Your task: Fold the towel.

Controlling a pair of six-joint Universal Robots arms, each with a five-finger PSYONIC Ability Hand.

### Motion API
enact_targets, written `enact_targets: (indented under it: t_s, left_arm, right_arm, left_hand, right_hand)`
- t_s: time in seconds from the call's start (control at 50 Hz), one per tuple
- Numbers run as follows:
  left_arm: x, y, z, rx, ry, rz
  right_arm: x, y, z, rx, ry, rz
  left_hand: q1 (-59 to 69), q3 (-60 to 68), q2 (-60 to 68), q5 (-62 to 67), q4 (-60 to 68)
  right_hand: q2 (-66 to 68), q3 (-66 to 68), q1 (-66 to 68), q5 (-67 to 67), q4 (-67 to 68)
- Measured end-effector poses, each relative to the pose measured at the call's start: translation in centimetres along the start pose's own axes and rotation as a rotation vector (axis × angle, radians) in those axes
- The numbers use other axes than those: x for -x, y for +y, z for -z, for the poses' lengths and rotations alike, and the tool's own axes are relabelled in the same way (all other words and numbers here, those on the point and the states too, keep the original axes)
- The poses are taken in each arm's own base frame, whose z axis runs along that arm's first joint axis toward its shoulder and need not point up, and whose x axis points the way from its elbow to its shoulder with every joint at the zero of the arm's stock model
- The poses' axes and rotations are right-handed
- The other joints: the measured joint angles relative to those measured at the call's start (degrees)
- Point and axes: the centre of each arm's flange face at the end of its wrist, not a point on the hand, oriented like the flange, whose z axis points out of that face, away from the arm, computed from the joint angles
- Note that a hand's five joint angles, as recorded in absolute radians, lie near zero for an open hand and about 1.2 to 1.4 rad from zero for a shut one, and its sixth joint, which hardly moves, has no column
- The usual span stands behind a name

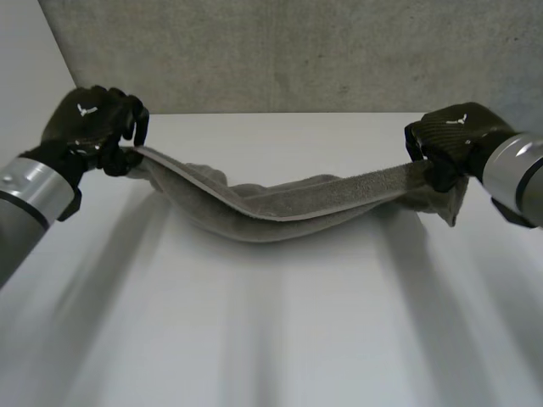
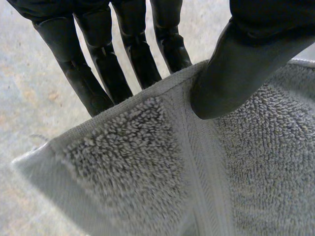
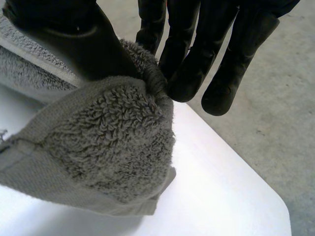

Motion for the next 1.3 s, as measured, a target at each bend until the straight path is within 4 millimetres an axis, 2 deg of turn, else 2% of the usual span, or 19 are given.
enact_targets:
  t_s: [0.1, 0.18, 0.32, 0.4, 0.44, 0.5, 0.56, 0.66, 0.72, 0.8, 0.88, 0.94, 0.96, 1.0, 1.1, 1.12, 1.14, 1.2, 1.3]
  left_arm:
    - [-0.2, -1.0, 0.7, -0.002, 0.023, 0.014]
    - [-0.2, 0.6, 0.1, 0.042, 0.032, 0.027]
    - [0.4, 5.3, -3.3, 0.139, 0.045, -0.018]
    - [1.4, 6.2, -6.7, 0.119, 0.022, -0.096]
    - [1.9, 5.4, -8.5, 0.07, -0.004, -0.132]
    - [2.9, 2.4, -11.0, -0.049, -0.065, -0.178]
    - [4.4, -3.3, -13.2, -0.263, -0.167, -0.207]
    - [6.2, -11.4, -13.7, -0.593, -0.279, -0.2]
    - [6.9, -14.4, -13.4, -0.739, -0.307, -0.203]
    - [7.1, -15.4, -13.5, -0.812, -0.305, -0.218]
    - [6.6, -12.2, -14.2, -0.733, -0.265, -0.236]
    - [6.2, -7.1, -14.4, -0.582, -0.233, -0.246]
    - [6.1, -6.3, -14.4, -0.558, -0.228, -0.247]
    - [5.7, -2.1, -13.8, -0.435, -0.203, -0.25]
    - [4.5, 5.3, -11.3, -0.219, -0.137, -0.242]
    - [4.4, 6.0, -11.0, -0.2, -0.13, -0.241]
    - [4.1, 7.7, -10.2, -0.153, -0.113, -0.238]
    - [3.7, 10.5, -8.2, -0.07, -0.088, -0.236]
    - [4.3, 12.4, -5.6, 0.01, -0.096, -0.235]
  right_arm:
    - [-0.4, -0.7, 0.7, 0.075, -0.054, 0.083]
    - [-0.2, 0.0, -0.3, 0.142, -0.105, 0.162]
    - [0.1, 0.8, -4.9, 0.091, -0.089, 0.262]
    - [-0.4, -1.2, -8.3, -0.097, 0.029, 0.309]
    - [-0.9, -3.2, -9.3, -0.216, 0.11, 0.326]
    - [-1.9, -7.0, -9.8, -0.416, 0.259, 0.337]
    - [-3.6, -11.8, -8.5, -0.657, 0.446, 0.318]
    - [-5.6, -16.4, -5.5, -0.906, 0.612, 0.271]
    - [-5.8, -16.9, -5.0, -0.939, 0.622, 0.261]
    - [-5.2, -15.9, -6.1, -0.878, 0.56, 0.265]
    - [-3.7, -13.3, -8.4, -0.731, 0.43, 0.274]
    - [-2.5, -10.9, -9.9, -0.618, 0.339, 0.272]
    - [-2.3, -10.4, -10.1, -0.6, 0.325, 0.271]
    - [-1.4, -8.6, -11.0, -0.526, 0.272, 0.267]
    - [0.5, -4.4, -12.4, -0.397, 0.167, 0.264]
    - [0.8, -3.8, -12.6, -0.382, 0.152, 0.265]
    - [1.5, -2.4, -12.8, -0.346, 0.114, 0.267]
    - [3.3, 0.7, -13.1, -0.272, 0.029, 0.279]
    - [5.8, 4.6, -12.4, -0.172, -0.084, 0.315]
  left_hand:
    - [0.0, 0.01, 0.0, 0.0, 0.0]
    - [0.0, 0.04, 0.0, -0.01, 0.0]
    - [0.0, 0.13, 0.0, 0.0, 0.0]
    - [0.0, 0.16, 0.04, 0.0, 0.0]
    - [0.01, 0.18, 0.22, 0.0, 0.0]
    - [0.01, 0.21, 0.24, -0.01, 0.0]
    - [0.03, 0.25, 0.25, 0.0, 0.0]
    - [0.03, 0.27, 0.25, 0.0, 0.01]
    - [0.03, 0.27, 0.25, 0.02, 0.01]
    - [0.03, 0.27, 0.25, 0.19, 0.01]
    - [0.03, 0.28, 0.25, 0.27, 0.01]
    - [0.03, 0.33, 0.25, 0.28, 0.01]
    - [0.03, 0.33, 0.25, 0.27, 0.01]
    - [0.03, 0.36, 0.25, 0.28, 0.01]
    - [0.03, 0.38, 0.25, 0.27, 0.01]
    - [0.03, 0.38, 0.25, 0.27, 0.01]
    - [0.03, 0.39, 0.25, 0.27, 0.01]
    - [0.03, 0.4, 0.25, 0.27, 0.01]
    - [0.03, 0.41, 0.26, 0.27, 0.01]
  right_hand:
    - [0.0, 0.0, 0.0, 0.0, 0.0]
    - [0.0, 0.0, 0.0, 0.0, 0.0]
    - [0.0, 0.0, 0.01, 0.01, 0.0]
    - [0.0, 0.0, 0.01, 0.01, 0.38]
    - [0.0, 0.0, 0.02, 0.01, 0.38]
    - [0.0, 0.0, 0.02, 0.01, 0.38]
    - [0.0, 0.0, 0.08, 0.01, 0.38]
    - [0.01, 0.07, 0.17, 0.15, 0.38]
    - [0.28, 0.22, 0.19, 0.44, 0.38]
    - [0.28, 0.25, 0.2, 0.44, 0.38]
    - [0.28, 0.27, 0.2, 0.45, 0.38]
    - [0.28, 0.27, 0.2, 0.44, 0.38]
    - [0.28, 0.27, 0.2, 0.45, 0.38]
    - [0.28, 0.27, 0.2, 0.44, 0.38]
    - [0.28, 0.27, 0.21, 0.44, 0.38]
    - [0.28, 0.27, 0.21, 0.44, 0.38]
    - [0.28, 0.27, 0.21, 0.44, 0.38]
    - [0.28, 0.27, 0.21, 0.44, 0.38]
    - [0.28, 0.27, 0.2, 0.44, 0.38]
